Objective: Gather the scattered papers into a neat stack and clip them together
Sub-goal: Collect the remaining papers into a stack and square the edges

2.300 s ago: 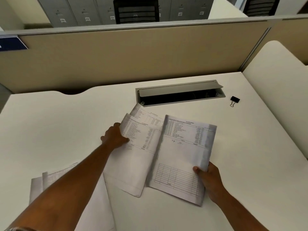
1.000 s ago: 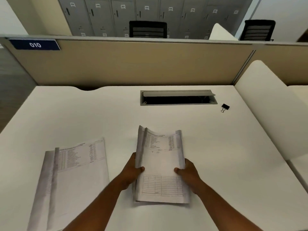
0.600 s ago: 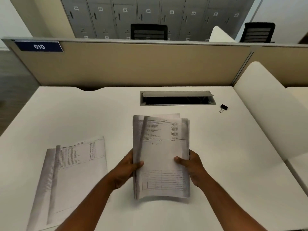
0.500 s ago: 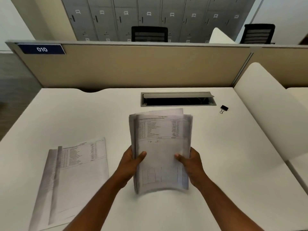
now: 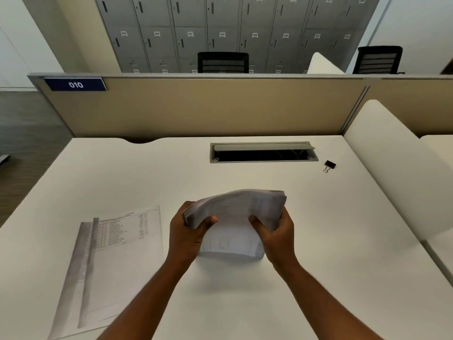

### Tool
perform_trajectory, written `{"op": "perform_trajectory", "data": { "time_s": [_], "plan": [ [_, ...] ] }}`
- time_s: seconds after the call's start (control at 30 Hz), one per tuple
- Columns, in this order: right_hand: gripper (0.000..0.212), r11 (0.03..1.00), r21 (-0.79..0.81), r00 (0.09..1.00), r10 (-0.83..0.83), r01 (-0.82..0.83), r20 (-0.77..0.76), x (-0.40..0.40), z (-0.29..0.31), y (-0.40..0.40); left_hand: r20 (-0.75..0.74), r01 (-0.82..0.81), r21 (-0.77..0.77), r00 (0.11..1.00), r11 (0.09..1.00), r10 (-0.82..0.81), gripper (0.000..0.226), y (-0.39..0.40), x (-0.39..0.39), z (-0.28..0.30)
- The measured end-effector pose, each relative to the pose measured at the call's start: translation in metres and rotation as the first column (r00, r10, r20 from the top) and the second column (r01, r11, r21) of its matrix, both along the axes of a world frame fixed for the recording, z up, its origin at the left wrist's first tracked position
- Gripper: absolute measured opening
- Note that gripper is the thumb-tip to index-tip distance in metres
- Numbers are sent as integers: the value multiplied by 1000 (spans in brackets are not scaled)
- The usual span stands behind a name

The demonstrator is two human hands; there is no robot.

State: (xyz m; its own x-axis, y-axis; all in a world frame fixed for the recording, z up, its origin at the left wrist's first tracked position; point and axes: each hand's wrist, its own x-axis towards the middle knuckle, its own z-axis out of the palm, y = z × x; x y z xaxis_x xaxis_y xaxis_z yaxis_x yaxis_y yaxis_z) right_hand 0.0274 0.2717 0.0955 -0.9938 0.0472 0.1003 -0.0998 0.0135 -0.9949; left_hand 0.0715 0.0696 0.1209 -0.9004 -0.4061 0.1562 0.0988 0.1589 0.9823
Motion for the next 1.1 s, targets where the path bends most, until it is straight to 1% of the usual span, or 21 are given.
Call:
{"op": "perform_trajectory", "data": {
  "time_s": [0.07,0.13,0.2,0.23,0.3,0.4,0.47,0.53,0.57,0.63,0.73,0.83,0.87,0.93,1.0,1.03,1.1],
  "plan": [
    [39,1000,-8,1000,-13,13,21,2,-3,-3,12,12,34,1000,999,-13,38,3,0,2],
    [38,999,-25,1000,-20,20,-8,3,-1,-1,-11,-1,37,1000,999,2,40,1,0,3],
    [39,998,-54,998,-20,17,-64,5,3,3,-40,-9,-3,999,1000,9,44,-2,1,0],
    [43,998,-55,997,-18,14,-80,6,3,4,-39,-25,-29,999,999,24,42,-4,1,-3],
    [49,999,-35,998,-1,-1,-59,6,1,4,-5,-63,-34,998,997,63,38,-3,4,-8],
    [41,1000,-19,1000,19,-19,-4,5,-2,0,40,-54,-32,998,998,56,29,4,6,-11],
    [42,999,-40,1000,4,-5,-6,4,-2,2,43,-39,-35,998,999,40,21,4,4,-13],
    [46,999,-43,999,3,-5,-35,4,-4,7,31,-34,-38,999,999,35,20,3,4,-14],
    [48,1000,-28,999,7,-8,-37,5,-7,8,33,-33,-50,999,998,34,21,3,6,-15],
    [50,999,28,1000,22,-22,11,6,-16,9,74,-30,-44,997,999,33,27,4,8,-19],
    [32,994,106,997,29,-38,77,8,-22,7,118,-59,-15,991,998,60,36,8,12,-22],
    [27,994,108,997,-9,1,75,6,-21,10,81,-82,-22,993,996,83,39,10,12,-22],
    [28,994,110,997,-3,-5,79,7,-22,11,81,-83,-18,993,996,85,39,11,13,-24],
    [32,989,137,993,41,-56,108,10,-30,12,129,-65,-13,989,998,66,34,12,15,-31],
    [27,983,157,985,66,-91,158,13,-37,11,197,-44,-16,979,999,46,33,12,15,-39],
    [22,984,158,984,56,-83,170,12,-38,10,224,-35,-26,974,999,40,39,11,14,-42],
    [18,990,134,979,6,-33,202,6,-39,10,270,-17,-75,962,997,37,58,8,14,-45]
  ]
}}
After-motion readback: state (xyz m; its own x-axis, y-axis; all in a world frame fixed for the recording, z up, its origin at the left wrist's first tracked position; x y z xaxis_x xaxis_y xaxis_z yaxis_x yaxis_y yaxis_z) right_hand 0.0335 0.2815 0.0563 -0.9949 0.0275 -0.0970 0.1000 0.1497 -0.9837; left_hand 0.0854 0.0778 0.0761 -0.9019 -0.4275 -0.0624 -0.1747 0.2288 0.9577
